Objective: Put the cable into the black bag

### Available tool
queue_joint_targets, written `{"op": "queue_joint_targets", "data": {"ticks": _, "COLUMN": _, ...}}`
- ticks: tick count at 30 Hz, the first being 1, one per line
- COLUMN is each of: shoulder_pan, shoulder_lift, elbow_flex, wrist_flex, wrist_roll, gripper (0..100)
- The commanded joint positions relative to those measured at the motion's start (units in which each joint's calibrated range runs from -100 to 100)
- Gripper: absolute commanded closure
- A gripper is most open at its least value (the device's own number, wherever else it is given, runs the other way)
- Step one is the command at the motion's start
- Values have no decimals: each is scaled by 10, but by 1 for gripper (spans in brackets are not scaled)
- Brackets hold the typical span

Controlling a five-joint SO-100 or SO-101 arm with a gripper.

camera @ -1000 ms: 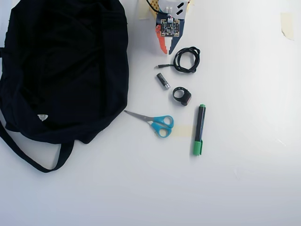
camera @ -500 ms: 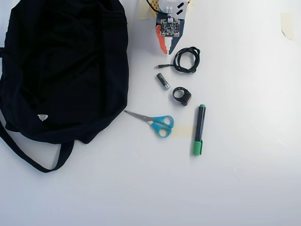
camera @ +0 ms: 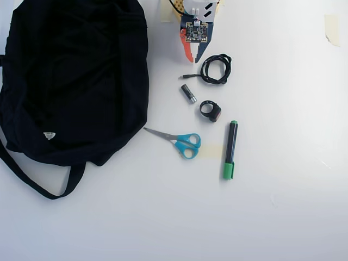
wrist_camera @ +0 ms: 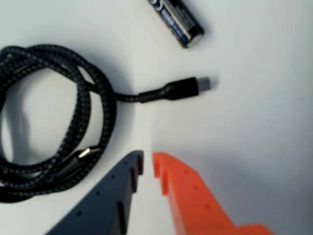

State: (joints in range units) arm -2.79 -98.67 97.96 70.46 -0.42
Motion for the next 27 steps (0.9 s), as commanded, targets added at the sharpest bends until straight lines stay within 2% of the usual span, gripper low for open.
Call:
{"op": "queue_joint_targets", "data": {"ticks": 1, "shoulder_pan": -3, "shoulder_lift": -8, "elbow_flex": 10, "wrist_flex": 22, "wrist_roll": -2, "gripper": 97}}
{"op": "queue_joint_targets", "data": {"ticks": 27, "shoulder_pan": -3, "shoulder_lift": -8, "elbow_flex": 9, "wrist_flex": 22, "wrist_roll": 3, "gripper": 97}}
